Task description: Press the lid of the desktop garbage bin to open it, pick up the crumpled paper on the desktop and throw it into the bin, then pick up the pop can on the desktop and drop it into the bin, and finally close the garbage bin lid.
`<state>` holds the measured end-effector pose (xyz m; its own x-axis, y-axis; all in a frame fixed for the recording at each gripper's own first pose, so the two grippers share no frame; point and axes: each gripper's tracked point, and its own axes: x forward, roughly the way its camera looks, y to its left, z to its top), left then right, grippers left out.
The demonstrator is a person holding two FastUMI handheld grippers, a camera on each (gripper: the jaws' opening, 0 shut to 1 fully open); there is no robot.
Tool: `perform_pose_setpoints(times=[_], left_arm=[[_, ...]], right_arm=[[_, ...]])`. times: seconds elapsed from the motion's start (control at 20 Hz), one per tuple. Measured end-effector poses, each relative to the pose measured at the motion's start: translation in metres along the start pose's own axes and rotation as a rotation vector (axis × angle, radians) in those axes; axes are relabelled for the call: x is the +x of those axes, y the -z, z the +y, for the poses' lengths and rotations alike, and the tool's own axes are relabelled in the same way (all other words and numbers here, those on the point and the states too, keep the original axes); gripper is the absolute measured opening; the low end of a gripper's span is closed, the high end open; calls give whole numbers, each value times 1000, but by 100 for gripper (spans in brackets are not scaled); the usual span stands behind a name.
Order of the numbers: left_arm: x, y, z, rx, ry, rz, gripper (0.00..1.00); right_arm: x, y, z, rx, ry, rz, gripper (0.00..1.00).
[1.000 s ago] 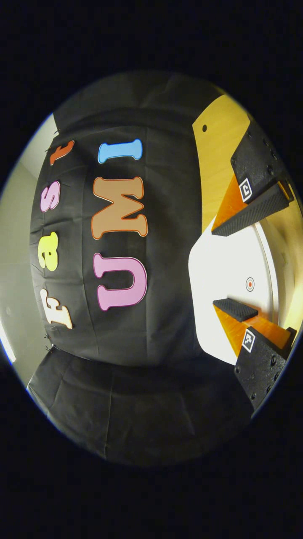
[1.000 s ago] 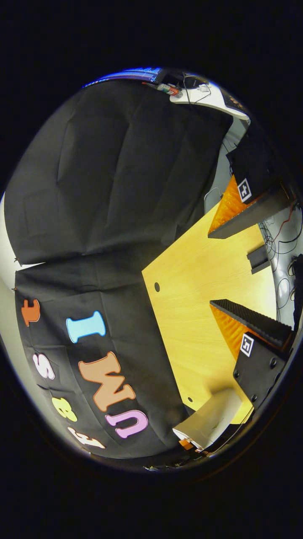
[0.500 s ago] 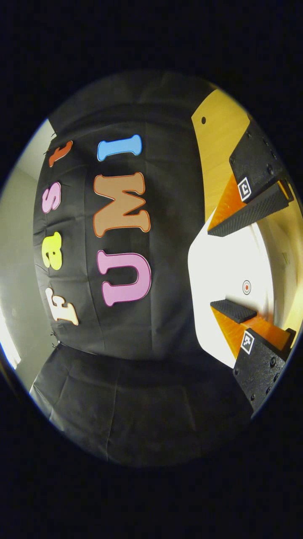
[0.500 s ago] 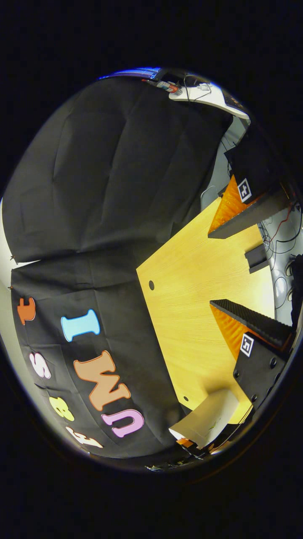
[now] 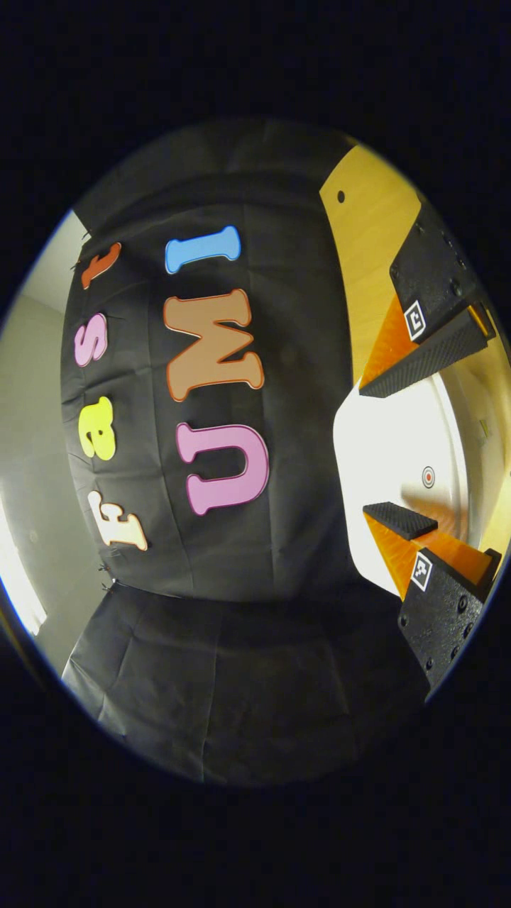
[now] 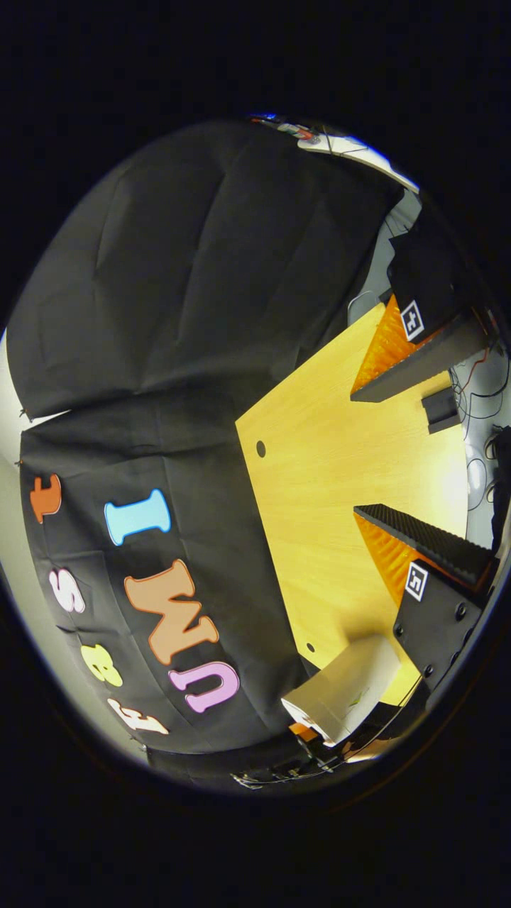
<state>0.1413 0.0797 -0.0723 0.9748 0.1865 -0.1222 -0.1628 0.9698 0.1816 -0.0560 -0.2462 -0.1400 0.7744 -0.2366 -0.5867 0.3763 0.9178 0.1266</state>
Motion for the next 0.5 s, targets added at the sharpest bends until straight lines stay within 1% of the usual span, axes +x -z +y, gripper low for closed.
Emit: perform_pose_setpoints(times=[0.05, 0.2, 0.35, 0.5], left_arm=[[-4, -11, 1, -6, 2, -14, 92], [-18, -37, 1, -30, 16, -28, 92], [-45, -45, -4, -69, 50, 7, 92], [-83, -50, -11, -109, 84, 2, 92]], right_arm=[[1, 0, 7, -5, -13, -1, 96], [2, -12, 30, -28, -59, -29, 97], [2, -29, 58, -56, -102, -85, 97], [-8, -48, 92, -46, -164, -154, 97]])
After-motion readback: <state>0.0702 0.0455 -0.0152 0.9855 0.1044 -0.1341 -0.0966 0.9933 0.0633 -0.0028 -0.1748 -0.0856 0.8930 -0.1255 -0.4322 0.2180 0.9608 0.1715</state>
